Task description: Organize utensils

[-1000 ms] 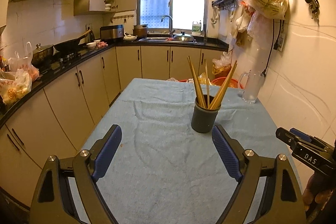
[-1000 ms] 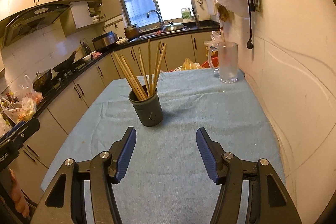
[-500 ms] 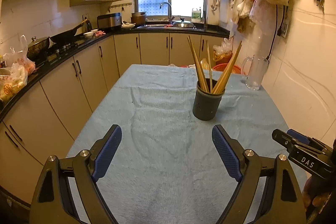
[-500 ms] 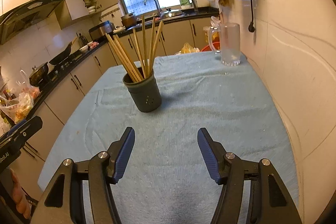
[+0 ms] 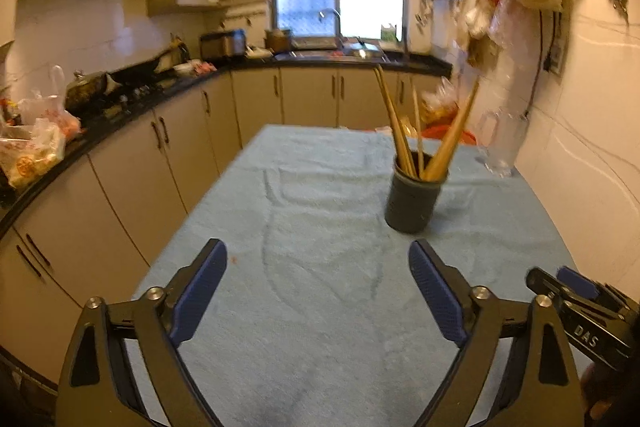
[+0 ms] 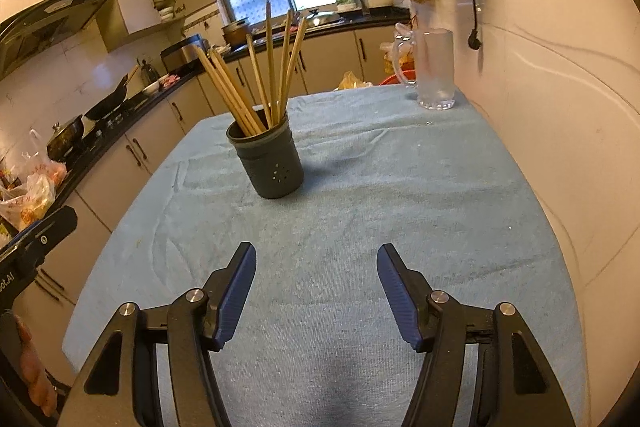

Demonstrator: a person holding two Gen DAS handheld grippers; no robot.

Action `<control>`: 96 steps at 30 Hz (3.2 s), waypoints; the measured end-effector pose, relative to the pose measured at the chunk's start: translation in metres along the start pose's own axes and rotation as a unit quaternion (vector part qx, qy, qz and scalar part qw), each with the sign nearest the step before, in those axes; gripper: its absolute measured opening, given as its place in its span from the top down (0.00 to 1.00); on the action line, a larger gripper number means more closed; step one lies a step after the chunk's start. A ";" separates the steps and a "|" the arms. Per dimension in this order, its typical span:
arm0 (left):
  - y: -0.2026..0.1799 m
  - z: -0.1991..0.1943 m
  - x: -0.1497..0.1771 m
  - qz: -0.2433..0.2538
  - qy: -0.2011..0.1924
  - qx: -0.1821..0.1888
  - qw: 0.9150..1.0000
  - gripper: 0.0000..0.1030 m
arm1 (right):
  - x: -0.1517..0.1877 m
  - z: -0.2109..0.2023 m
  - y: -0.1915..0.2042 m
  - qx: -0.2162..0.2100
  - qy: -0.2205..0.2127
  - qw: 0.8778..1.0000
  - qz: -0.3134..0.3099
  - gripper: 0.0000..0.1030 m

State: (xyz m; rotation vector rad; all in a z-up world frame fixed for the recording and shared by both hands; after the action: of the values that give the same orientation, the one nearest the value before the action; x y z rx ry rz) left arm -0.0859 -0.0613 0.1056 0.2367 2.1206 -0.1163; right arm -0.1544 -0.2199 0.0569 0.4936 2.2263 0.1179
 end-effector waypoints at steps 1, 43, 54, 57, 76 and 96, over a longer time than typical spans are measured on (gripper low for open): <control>0.002 -0.004 -0.002 -0.003 -0.011 -0.003 1.000 0.05 | -0.001 -0.002 0.000 0.001 -0.006 1.000 0.003 0.35; 0.018 -0.031 0.013 -0.030 -0.036 0.002 0.999 0.00 | 0.003 -0.038 0.024 0.036 -0.067 0.997 -0.031 0.26; 0.013 -0.022 0.023 -0.022 -0.013 0.007 1.000 0.00 | 0.004 -0.036 0.023 0.040 -0.067 0.996 -0.031 0.25; 0.012 -0.020 0.024 -0.021 -0.006 0.006 1.000 0.00 | 0.005 -0.036 0.023 0.040 -0.067 0.996 -0.032 0.25; 0.008 -0.007 0.037 -0.012 0.026 0.012 1.000 0.00 | 0.008 -0.034 0.022 0.041 -0.064 0.997 -0.034 0.22; 0.008 0.000 0.042 -0.009 0.042 0.019 0.999 0.00 | 0.012 -0.031 0.022 0.044 -0.063 0.996 -0.036 0.22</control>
State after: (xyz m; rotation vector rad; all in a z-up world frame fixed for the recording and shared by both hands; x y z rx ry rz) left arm -0.1061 -0.0480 0.0703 0.2480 2.2056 -0.1595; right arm -0.1776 -0.1930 0.0739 0.4551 2.1290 -0.0477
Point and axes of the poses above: each gripper's, at about its wrist camera, not at the fingertips, and z roughly the way its jaws point, y to its left, x to its underside, the point moved 10 cm from there along z, roughly the way its jaws point
